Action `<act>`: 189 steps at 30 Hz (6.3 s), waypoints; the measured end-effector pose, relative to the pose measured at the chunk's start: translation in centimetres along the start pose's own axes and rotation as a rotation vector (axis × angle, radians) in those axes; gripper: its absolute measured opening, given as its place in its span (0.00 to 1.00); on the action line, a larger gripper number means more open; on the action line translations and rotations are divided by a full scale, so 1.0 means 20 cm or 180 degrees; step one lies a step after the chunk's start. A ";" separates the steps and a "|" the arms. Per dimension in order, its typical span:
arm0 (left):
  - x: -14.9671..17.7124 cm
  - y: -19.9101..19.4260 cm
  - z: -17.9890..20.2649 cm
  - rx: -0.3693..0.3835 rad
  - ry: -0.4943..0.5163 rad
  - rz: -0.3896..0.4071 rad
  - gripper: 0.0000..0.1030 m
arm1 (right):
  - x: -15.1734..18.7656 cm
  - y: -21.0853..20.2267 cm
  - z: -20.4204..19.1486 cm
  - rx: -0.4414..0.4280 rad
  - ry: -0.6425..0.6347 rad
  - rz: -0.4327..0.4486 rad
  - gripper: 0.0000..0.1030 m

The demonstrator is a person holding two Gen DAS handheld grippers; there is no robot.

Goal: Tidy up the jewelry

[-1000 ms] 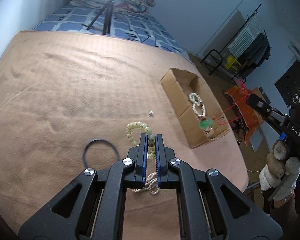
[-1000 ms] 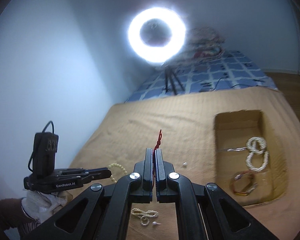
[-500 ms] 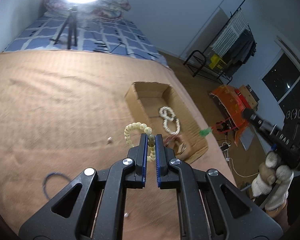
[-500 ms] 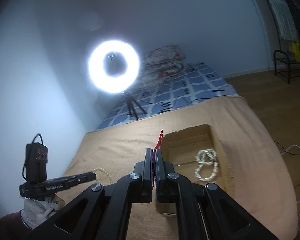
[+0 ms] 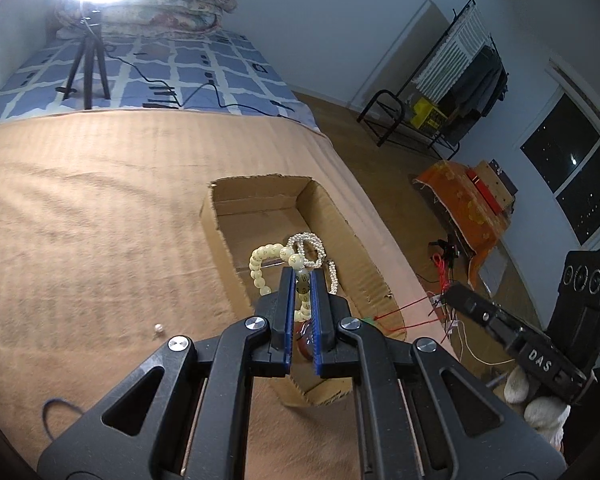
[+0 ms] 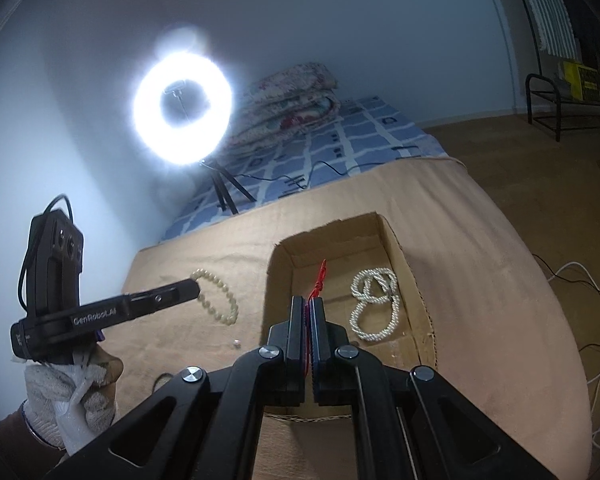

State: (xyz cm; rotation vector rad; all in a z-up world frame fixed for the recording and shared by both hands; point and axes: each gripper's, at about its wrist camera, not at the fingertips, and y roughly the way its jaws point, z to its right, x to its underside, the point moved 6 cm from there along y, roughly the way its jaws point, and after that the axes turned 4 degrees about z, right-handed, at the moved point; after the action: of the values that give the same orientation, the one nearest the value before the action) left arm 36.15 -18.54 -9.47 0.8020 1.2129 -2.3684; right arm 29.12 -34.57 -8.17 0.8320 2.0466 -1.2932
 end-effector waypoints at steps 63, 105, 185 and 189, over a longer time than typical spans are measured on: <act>0.06 0.50 0.03 -0.0473 0.0208 -0.0458 0.05 | 0.18 0.21 0.19 0.0545 -0.0045 -0.0473 0.22; 0.32 -0.65 -0.88 -0.1002 -0.0179 -0.0141 0.34 | 0.22 0.01 -0.59 -0.0016 -0.0839 0.0085 0.91; 0.67 -0.36 -1.14 -0.0956 -0.0327 -0.0621 0.02 | 1.02 0.38 -0.78 -0.0677 -0.1995 -0.1285 0.08; 0.65 -0.39 -1.13 -0.0942 -0.0339 -0.0560 0.02 | 0.95 0.37 -0.77 -0.0737 -0.1794 -0.1194 0.08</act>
State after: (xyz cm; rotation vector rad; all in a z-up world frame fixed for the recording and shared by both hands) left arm 29.16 3.70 -23.53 0.4855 1.5952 -2.2533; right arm 20.30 -14.19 -20.75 -0.0372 1.8753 -1.2622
